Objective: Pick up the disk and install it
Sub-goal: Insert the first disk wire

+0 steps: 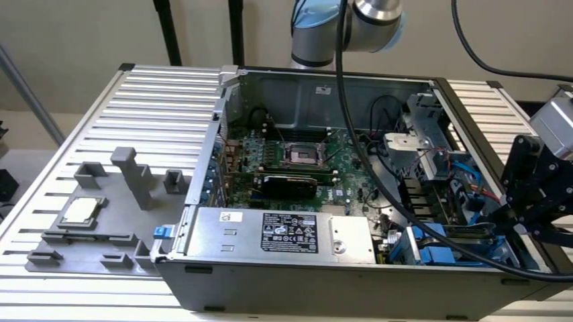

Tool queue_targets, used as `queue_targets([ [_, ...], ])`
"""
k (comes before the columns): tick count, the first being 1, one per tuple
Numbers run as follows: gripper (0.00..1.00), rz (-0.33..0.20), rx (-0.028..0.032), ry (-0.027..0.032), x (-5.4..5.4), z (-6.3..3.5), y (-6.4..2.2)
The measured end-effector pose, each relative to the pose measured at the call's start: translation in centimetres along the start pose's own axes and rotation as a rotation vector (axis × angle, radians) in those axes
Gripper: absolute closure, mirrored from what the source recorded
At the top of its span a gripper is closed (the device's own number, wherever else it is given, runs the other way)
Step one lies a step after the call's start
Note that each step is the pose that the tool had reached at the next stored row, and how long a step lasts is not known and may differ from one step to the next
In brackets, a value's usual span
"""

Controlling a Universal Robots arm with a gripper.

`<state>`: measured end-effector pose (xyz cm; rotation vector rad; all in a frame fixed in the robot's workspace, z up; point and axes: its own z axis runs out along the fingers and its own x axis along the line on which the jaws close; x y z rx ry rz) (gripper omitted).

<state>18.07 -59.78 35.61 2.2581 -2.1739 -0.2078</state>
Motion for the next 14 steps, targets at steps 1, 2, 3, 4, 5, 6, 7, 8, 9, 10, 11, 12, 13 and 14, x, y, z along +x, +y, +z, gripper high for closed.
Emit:
queue_targets([
  [1,0.77,-0.001,-0.0009,-0.0002,0.03,0.00,0.00],
  [2,0.77,-0.002,-0.0017,-0.0002,0.04,-0.01,-0.02],
  [3,0.77,-0.003,-0.0029,-0.0002,0.04,-0.01,-0.03],
  [4,0.77,-0.004,-0.0038,-0.0003,0.05,-0.01,-0.03],
  [5,0.77,-0.004,-0.0048,-0.0007,0.06,0.00,-0.04],
  [6,0.77,-0.005,-0.0058,-0.0008,0.07,-0.01,-0.05],
  [7,0.77,-0.006,-0.0067,-0.0013,0.08,-0.01,-0.06],
  [8,0.75,-0.006,-0.0078,-0.0022,0.10,-0.01,-0.09],
  [9,0.75,-0.007,-0.0089,-0.0030,0.11,-0.01,-0.12],
  [10,0.69,-0.008,-0.0101,-0.0038,0.13,-0.03,-0.17],
  [11,0.69,-0.009,-0.0110,-0.0048,0.14,-0.03,-0.22],
  [12,0.69,-0.011,-0.0120,-0.0056,0.15,-0.04,-0.28],
  [13,0.69,-0.013,-0.0129,-0.0064,0.16,-0.04,-0.35],
  [14,0.69,-0.015,-0.0137,-0.0069,0.17,-0.05,-0.42],
])
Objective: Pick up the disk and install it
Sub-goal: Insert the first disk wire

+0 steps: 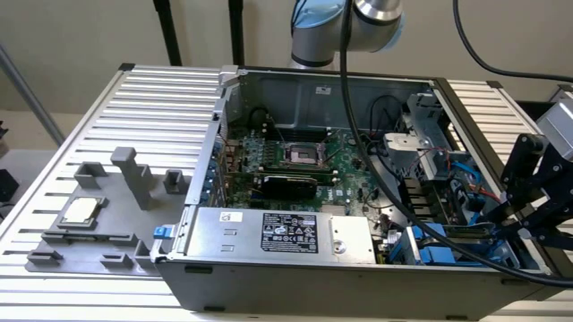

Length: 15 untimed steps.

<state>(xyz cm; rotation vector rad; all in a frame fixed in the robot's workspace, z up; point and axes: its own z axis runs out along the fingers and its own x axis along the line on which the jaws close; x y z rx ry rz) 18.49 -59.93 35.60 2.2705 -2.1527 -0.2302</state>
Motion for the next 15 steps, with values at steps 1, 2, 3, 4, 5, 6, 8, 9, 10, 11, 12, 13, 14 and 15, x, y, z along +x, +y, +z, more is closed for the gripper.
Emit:
queue_targets([
  [1,0.69,-0.002,-0.0009,-0.0005,0.01,-0.01,-0.07],
  [2,0.69,-0.004,-0.0017,-0.0010,0.01,-0.02,-0.14],
  [3,0.69,-0.007,-0.0024,-0.0016,0.02,-0.01,-0.19],
  [4,0.69,-0.010,-0.0033,-0.0020,0.03,0.00,-0.23],
  [5,0.69,-0.012,-0.0041,-0.0025,0.04,0.02,-0.28],
  [6,0.69,-0.015,-0.0048,-0.0030,0.05,0.05,-0.31],
  [8,0.69,-0.021,-0.0062,-0.0035,0.07,0.11,-0.37],
  [9,0.69,-0.024,-0.0068,-0.0039,0.08,0.13,-0.39],
  [10,0.69,-0.027,-0.0072,-0.0046,0.08,0.16,-0.40],
  [11,0.69,-0.029,-0.0076,-0.0055,0.09,0.21,-0.42],
  [12,0.69,-0.032,-0.0079,-0.0064,0.09,0.24,-0.43],
  [13,0.69,-0.035,-0.0082,-0.0074,0.10,0.29,-0.44],
  [14,0.69,-0.037,-0.0085,-0.0081,0.10,0.31,-0.44],
  [15,0.69,-0.039,-0.0089,-0.0087,0.10,0.32,-0.45],
])
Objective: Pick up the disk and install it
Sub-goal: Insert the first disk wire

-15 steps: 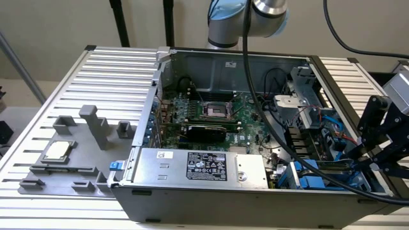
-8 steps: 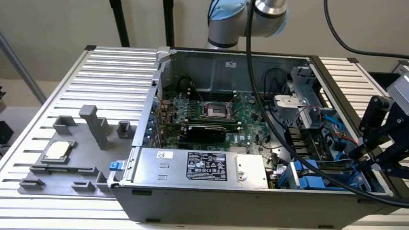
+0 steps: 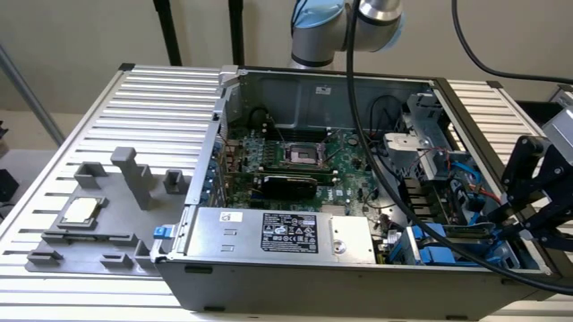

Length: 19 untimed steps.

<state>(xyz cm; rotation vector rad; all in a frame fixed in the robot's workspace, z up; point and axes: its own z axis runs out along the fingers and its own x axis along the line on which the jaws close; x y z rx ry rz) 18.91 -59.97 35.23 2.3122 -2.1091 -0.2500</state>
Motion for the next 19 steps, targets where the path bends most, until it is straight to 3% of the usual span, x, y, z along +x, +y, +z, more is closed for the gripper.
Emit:
queue_targets([
  [4,0.71,-0.004,-0.0030,-0.0005,0.0,0.00,0.00],
  [5,0.78,-0.005,-0.0038,-0.0005,0.0,0.00,0.00],
  [13,0.84,-0.010,-0.0070,-0.0016,0.0,0.03,0.13],
  [19,0.84,-0.012,-0.0072,-0.0022,-0.1,0.18,1.49],
])
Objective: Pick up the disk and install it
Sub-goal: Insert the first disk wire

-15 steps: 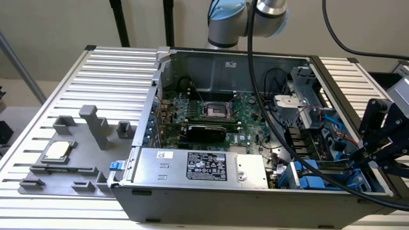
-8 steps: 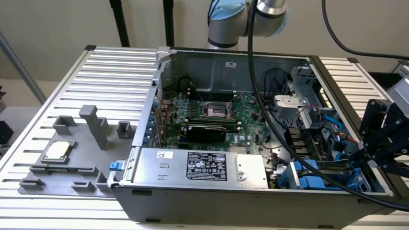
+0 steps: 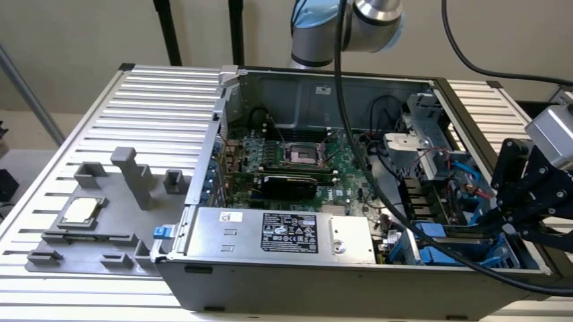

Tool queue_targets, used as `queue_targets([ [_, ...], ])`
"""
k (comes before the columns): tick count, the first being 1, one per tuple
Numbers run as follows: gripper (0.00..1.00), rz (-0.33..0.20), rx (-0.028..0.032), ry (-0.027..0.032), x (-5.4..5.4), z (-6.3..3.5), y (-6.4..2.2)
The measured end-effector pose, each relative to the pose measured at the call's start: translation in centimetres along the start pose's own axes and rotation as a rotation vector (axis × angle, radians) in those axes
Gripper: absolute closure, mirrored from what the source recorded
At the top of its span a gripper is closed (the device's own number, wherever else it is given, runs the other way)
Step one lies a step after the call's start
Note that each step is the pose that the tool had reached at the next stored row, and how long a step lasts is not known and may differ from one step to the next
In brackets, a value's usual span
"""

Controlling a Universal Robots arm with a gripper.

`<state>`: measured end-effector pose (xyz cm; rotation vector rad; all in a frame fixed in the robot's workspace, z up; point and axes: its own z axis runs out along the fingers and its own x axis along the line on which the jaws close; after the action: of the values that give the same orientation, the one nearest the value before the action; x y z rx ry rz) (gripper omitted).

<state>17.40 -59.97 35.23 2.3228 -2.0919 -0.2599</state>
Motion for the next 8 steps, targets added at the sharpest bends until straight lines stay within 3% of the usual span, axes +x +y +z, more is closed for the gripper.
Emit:
queue_targets([
  [3,0.84,-0.001,0.0000,-0.0003,-0.08,0.11,0.79],
  [8,0.84,-0.001,0.0000,-0.0003,-0.32,0.41,1.01],
])
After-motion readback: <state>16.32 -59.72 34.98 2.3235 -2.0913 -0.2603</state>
